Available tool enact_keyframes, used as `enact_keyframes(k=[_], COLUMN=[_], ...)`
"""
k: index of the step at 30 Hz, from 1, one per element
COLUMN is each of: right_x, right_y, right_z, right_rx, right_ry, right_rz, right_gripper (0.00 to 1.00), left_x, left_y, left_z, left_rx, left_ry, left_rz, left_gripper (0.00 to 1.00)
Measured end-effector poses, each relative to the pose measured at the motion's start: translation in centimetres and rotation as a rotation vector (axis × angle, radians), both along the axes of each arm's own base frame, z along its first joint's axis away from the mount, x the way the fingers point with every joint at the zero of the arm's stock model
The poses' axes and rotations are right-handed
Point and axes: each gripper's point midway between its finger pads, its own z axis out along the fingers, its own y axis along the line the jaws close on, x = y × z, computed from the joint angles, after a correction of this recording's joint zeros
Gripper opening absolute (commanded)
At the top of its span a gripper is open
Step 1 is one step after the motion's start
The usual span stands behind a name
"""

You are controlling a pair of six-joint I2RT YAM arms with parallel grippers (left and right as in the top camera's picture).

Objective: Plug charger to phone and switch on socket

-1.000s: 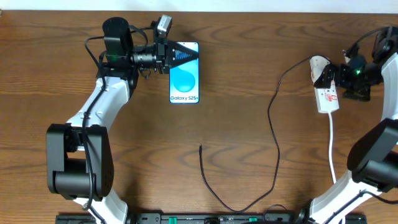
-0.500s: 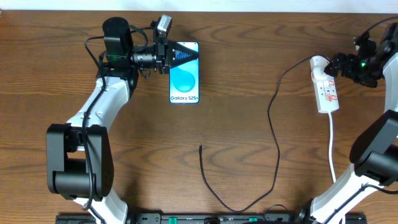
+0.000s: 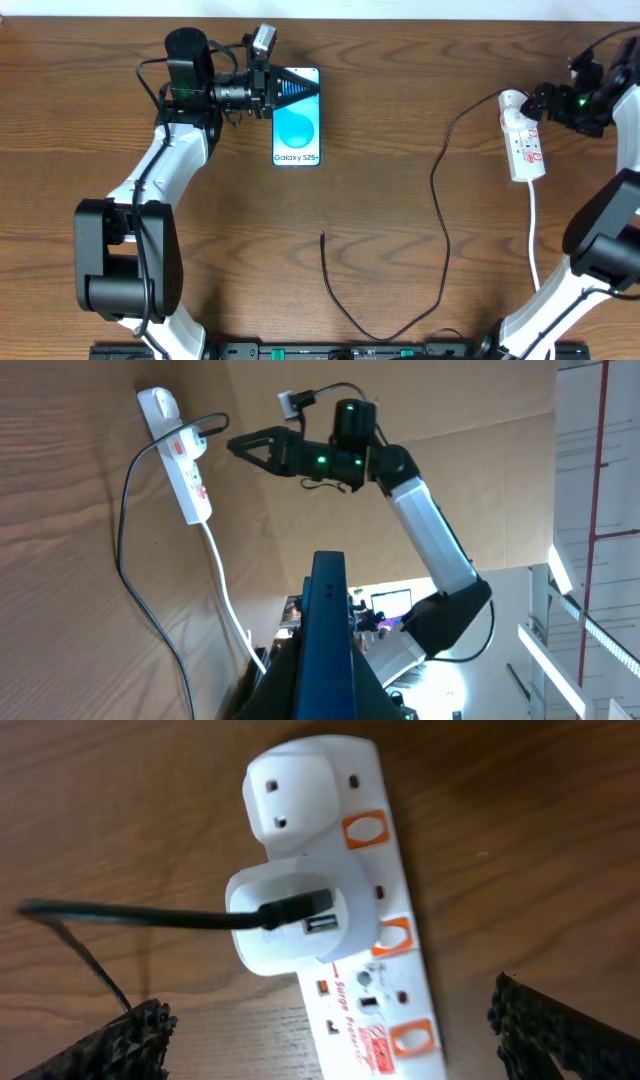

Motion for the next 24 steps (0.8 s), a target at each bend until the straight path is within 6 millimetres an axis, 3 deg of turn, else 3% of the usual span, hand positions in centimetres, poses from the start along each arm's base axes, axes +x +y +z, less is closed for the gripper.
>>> enact_keyframes(k=[8,24], right_x=[0.5,1.2], right_y=[1.2,3.0], right_z=[-3.3,-3.9], right_rx=[0.082,0.091], right_ry=[0.022,0.024], right_rz=[0.048,0.094], right_gripper=[0.99,0.99], left_x=[0.0,0.0], left_y=[0.0,0.0], left_z=[0.0,0.0], left_rx=[0.0,0.0], left_ry=[0.0,0.0], left_rz=[0.0,0.0], left_gripper=[0.08,0.08])
